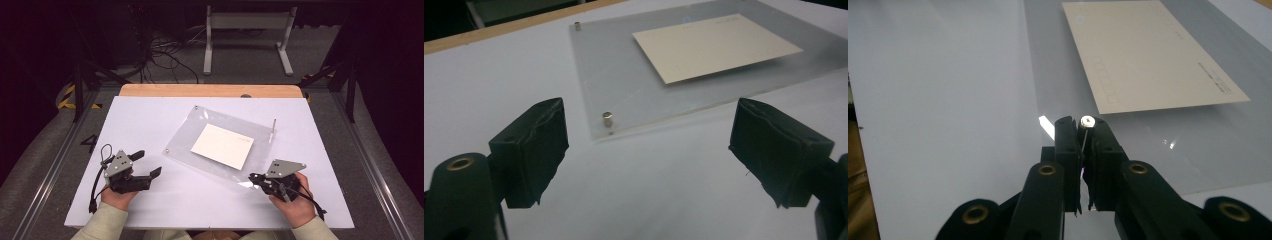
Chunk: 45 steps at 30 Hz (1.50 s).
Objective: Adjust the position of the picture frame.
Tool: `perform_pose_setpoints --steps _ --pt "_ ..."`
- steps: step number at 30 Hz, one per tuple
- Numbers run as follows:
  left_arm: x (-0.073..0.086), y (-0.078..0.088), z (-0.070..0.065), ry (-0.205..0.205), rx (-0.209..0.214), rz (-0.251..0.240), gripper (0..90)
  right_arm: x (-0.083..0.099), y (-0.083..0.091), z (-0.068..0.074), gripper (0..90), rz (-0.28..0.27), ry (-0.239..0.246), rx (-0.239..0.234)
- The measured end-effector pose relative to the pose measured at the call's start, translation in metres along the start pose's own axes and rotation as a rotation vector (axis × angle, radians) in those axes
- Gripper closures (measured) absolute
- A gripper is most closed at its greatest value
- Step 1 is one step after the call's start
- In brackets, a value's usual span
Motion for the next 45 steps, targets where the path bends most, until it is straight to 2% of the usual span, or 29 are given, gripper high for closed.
perform_pose_setpoints --steps 5,9,11,12,15,19,22,23,24,26,28,31,34,37,40,42,45 --pt "0.0 -0.008 -0.006 -0.014 0.033 0.038 18.6 0.019 0.019 -0.019 84.2 0.001 -0.054 0.046" --pt "-0.002 -0.018 -0.014 -0.028 0.073 0.075 21.4 0.039 0.022 -0.038 84.2 0.037 -0.118 0.086" --pt "-0.005 -0.026 -0.017 -0.039 0.077 0.103 22.2 0.042 0.023 -0.041 84.0 0.01 -0.143 0.058" --pt "-0.006 -0.03 -0.018 -0.047 0.077 0.117 22.8 0.042 0.023 -0.041 84.0 0.01 -0.142 0.059" --pt "-0.008 -0.041 -0.023 -0.027 0.114 0.155 28.5 0.042 0.022 -0.041 84.0 0.01 -0.136 0.067" --pt "-0.011 -0.053 -0.025 -0.045 0.117 0.182 36.2 0.043 0.022 -0.041 84.0 0.003 -0.141 0.063" --pt "-0.012 -0.062 -0.026 -0.035 0.138 0.203 49.0 0.043 0.022 -0.041 84.0 0.002 -0.139 0.066" --pt "-0.014 -0.066 -0.026 -0.045 0.142 0.207 52.1 0.043 0.022 -0.041 84.0 0.002 -0.139 0.066" --pt "-0.014 -0.066 -0.026 -0.045 0.142 0.207 56.4 0.043 0.022 -0.041 84.0 0.002 -0.139 0.066" --pt "-0.016 -0.074 -0.027 -0.051 0.14 0.218 58.8 0.043 0.022 -0.041 83.9 -0.002 -0.14 0.063" --pt "-0.015 -0.081 -0.026 -0.057 0.12 0.236 61.9 0.043 0.022 -0.041 83.9 -0.003 -0.14 0.064" --pt "-0.012 -0.089 -0.023 -0.03 0.112 0.252 62.9 0.044 0.022 -0.041 83.9 -0.006 -0.14 0.065" --pt "-0.007 -0.092 -0.02 -0.024 0.12 0.275 65.1 0.044 0.022 -0.04 83.9 -0.009 -0.14 0.067" --pt "-0.007 -0.092 -0.022 -0.06 0.123 0.287 73.8 0.044 0.022 -0.04 83.8 -0.012 -0.14 0.067" --pt "-0.007 -0.093 -0.021 -0.085 0.099 0.293 82.0 0.044 0.022 -0.04 83.7 -0.013 -0.142 0.066" --pt "-0.007 -0.093 -0.02 -0.067 0.099 0.292 82.5 0.044 0.022 -0.04 83.7 -0.012 -0.14 0.068" --pt "-0.008 -0.093 -0.022 -0.1 0.089 0.306 82.9 0.043 0.022 -0.039 84.1 -0.009 -0.134 0.076"
Point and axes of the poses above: each handheld gripper's, and its own axes: y roughly backward along the jaws, x roughly out of its underside, z roughly to its left, the point moved 7 cm from there along -y, roughly forward along the jaws, and after that the axes turned 12 degrees about -y, right-handed, at the moved point
